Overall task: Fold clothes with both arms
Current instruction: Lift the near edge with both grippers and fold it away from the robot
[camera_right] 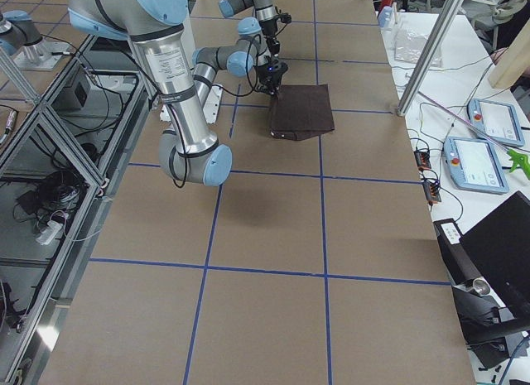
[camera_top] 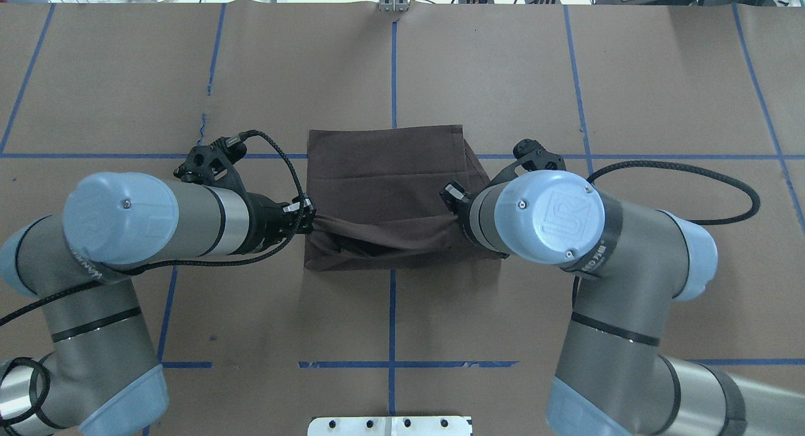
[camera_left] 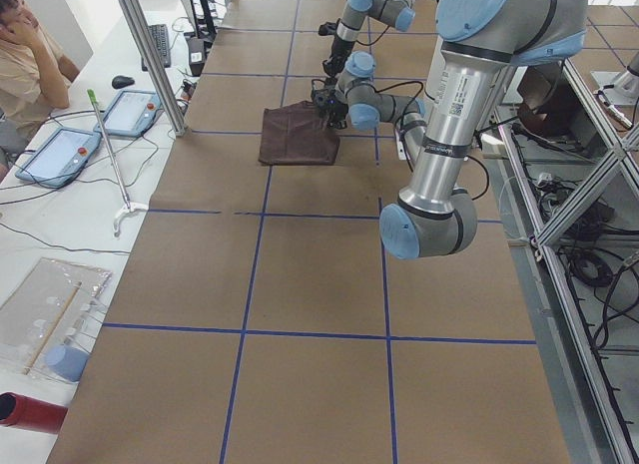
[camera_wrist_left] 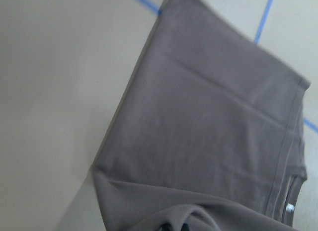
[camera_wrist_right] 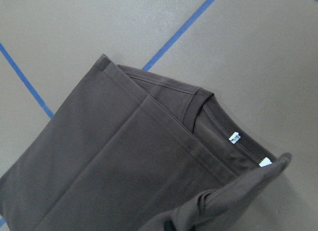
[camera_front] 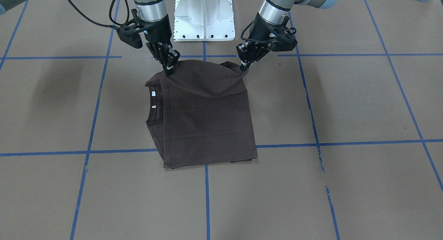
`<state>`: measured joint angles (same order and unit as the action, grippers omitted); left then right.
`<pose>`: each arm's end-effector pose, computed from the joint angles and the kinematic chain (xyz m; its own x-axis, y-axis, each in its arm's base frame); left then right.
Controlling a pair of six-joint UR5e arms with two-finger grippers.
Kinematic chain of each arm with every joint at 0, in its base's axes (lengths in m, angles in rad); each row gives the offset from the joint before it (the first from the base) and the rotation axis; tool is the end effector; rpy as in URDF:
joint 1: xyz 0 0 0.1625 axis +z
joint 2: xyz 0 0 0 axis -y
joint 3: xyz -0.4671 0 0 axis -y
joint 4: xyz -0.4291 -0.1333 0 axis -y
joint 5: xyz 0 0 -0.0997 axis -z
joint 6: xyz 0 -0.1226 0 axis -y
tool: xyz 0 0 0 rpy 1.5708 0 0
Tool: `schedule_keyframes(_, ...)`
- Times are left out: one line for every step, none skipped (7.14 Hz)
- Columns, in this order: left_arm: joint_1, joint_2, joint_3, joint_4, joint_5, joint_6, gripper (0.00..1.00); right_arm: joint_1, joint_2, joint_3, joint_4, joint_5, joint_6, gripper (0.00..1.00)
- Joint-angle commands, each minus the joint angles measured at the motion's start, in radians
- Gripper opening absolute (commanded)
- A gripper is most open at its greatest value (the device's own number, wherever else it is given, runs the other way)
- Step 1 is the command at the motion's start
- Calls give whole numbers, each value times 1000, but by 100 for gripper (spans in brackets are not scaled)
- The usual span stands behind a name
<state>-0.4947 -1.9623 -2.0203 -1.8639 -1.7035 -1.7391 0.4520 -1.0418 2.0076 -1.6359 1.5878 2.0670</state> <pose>0.4871 -0.3958 0.2355 0.3058 -0.3536 -0.8840 0.4223 0.8825 -0.2070 -0.5164 -0.3966 0.2108 0.2891 0.6695 0.6842 -0.6395 0.6669 -0.3824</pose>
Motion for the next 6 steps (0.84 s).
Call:
schedule_keyframes(-28,-29,64,5,59,70,0,86,63,-154,83,78,-42,0)
schedule_keyframes(-31,-59,109,2,91,76,0,96,74,-180,85,80,-48,0)
schedule_keyframes(-59,-85,135,0,102,107,0,103,83,-206,93,81,-54,0)
schedule_keyframes(-86,-99,179,-11,114,160,0,118,113,-287,137,81,-54,0)
schedule_keyframes(-113,-133,257,-43,140,194,0,141,155,-385,189,111,-76,0)
schedule_keyframes(-155,-176,378,-113,165,257,8,180,182,-479,239,153,-153,6)
